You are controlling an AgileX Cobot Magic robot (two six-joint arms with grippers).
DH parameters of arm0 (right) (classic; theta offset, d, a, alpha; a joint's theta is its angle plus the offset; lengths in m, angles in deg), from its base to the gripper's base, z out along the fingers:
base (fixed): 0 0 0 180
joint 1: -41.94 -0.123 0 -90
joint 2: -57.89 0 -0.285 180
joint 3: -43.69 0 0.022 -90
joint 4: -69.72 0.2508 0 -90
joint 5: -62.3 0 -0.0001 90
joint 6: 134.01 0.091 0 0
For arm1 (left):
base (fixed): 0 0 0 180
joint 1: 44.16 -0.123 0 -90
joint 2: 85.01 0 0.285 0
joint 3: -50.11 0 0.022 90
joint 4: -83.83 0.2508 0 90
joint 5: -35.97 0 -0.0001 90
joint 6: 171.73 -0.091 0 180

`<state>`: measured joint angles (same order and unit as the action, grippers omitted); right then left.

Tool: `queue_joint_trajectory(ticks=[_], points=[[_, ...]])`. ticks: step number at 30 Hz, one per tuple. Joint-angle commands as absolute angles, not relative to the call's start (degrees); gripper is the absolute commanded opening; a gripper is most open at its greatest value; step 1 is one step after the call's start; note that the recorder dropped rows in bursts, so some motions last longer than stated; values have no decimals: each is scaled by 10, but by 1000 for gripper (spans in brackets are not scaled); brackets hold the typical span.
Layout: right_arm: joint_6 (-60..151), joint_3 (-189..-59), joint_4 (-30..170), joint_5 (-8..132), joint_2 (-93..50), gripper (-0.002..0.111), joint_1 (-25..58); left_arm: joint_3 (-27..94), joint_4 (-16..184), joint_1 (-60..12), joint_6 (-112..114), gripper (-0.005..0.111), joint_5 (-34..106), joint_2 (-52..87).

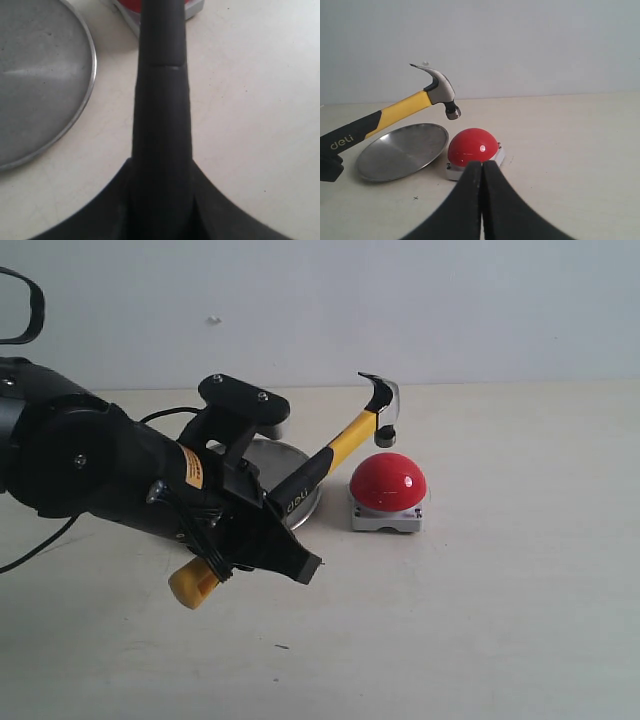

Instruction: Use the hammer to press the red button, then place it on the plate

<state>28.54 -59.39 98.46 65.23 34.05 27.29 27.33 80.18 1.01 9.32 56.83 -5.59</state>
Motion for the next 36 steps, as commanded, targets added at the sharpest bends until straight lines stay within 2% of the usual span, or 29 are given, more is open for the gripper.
queue_joint_trajectory(ticks=[1, 8, 17, 24, 29, 36], points=[[281, -591, 983, 651, 343, 0, 273, 282, 798, 12, 98, 0, 522, -48], [281, -591, 983, 651, 343, 0, 273, 286, 805, 5, 96, 0, 520, -46], [281, -591, 983, 651, 343, 0, 273, 368, 810, 4, 86, 0, 568, 19], [281, -591, 983, 651, 343, 0, 273, 385, 810, 4, 83, 0, 568, 36], [281, -591, 983, 651, 343, 0, 273, 367, 810, 4, 87, 0, 551, -6], [281, -591, 983, 651, 343, 0, 273, 334, 795, 6, 87, 0, 543, -142]])
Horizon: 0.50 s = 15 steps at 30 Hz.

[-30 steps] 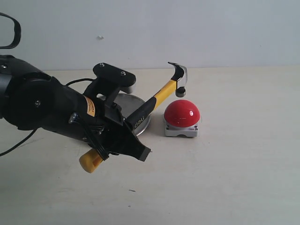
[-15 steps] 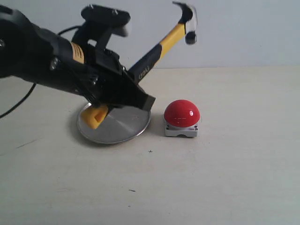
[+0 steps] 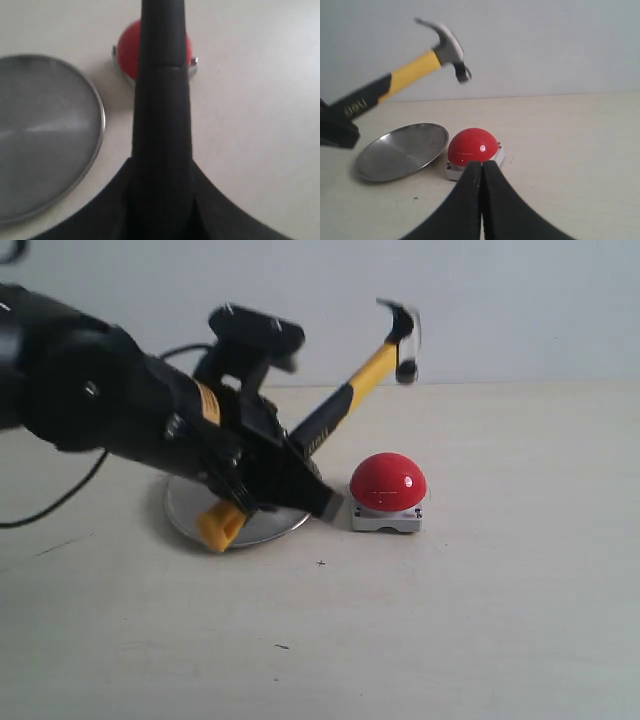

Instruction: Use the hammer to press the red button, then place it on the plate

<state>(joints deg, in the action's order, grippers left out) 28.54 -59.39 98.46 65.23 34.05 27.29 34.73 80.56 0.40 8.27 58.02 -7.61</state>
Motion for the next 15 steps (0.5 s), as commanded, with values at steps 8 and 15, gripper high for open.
queue_joint_trajectory(ticks=[8, 15], points=[[281, -591, 983, 652, 343, 0, 273, 364, 804, 3, 83, 0, 545, -142], [281, -591, 983, 652, 343, 0, 273, 383, 806, 3, 83, 0, 538, -24]])
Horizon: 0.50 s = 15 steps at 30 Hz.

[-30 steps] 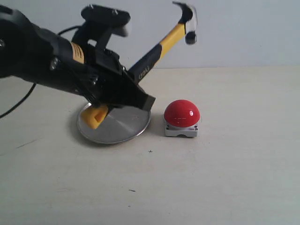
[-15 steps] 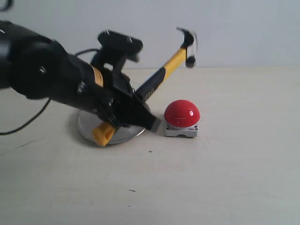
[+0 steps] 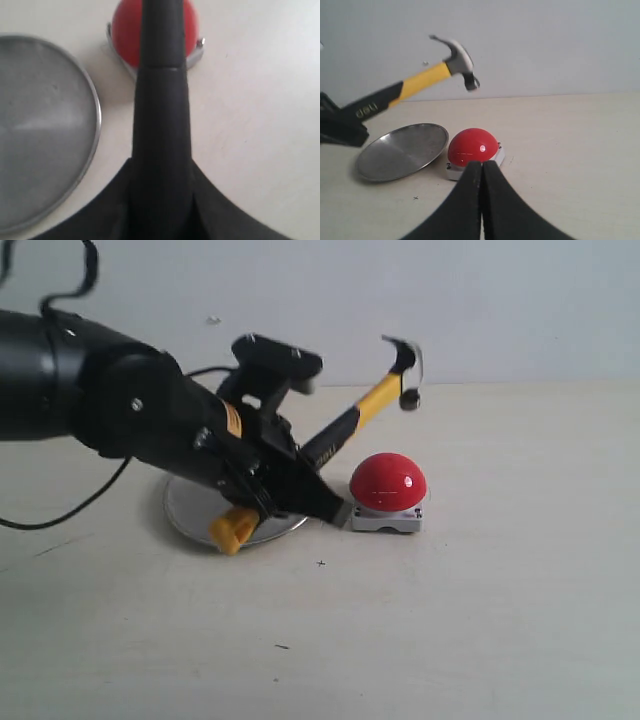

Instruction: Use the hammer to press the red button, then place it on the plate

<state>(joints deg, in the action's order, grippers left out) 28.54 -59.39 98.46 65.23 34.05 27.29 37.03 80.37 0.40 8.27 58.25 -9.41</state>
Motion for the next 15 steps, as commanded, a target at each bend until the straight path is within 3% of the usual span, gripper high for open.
queue_joint_trajectory(ticks=[1, 9, 15], points=[[281, -591, 983, 652, 343, 0, 273, 383, 806, 3, 83, 0, 540, -11], [281, -591, 983, 651, 343, 0, 273, 336, 777, -7, 87, 0, 517, 64], [281, -591, 983, 651, 343, 0, 273, 256, 704, -64, 67, 0, 483, 94]])
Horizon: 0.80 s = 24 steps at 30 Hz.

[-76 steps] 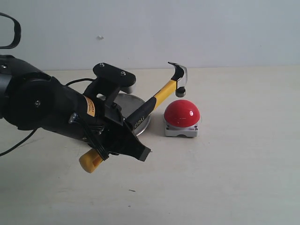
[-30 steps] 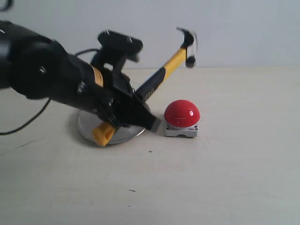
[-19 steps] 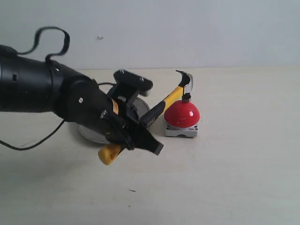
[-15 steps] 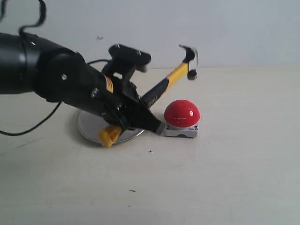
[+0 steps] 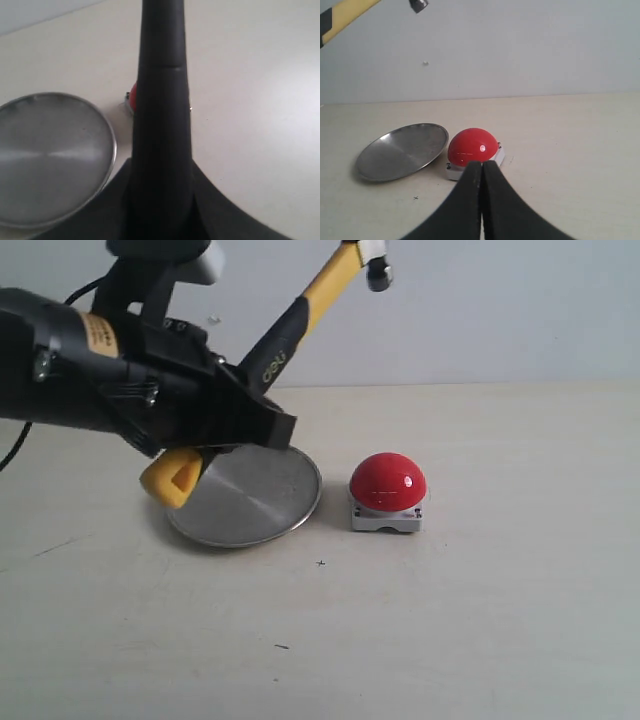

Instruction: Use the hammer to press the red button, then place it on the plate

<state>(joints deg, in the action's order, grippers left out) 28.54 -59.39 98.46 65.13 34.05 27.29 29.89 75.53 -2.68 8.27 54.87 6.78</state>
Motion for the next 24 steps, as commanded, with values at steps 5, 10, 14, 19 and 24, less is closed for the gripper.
queue_joint_trajectory(ticks=[5, 10, 14, 19, 24], points=[[281, -591, 983, 651, 343, 0, 273, 222, 647, -112, -5, 0, 543, 102], [281, -591, 983, 651, 343, 0, 273, 222, 468, -168, -180, 0, 613, 102], [281, -591, 983, 651, 343, 0, 273, 201, 238, -213, -364, 0, 625, 102], [281, -591, 983, 651, 343, 0, 273, 145, -42, -259, -624, 0, 657, 95], [281, -591, 983, 651, 343, 0, 273, 97, -161, -314, -757, 0, 753, 70]])
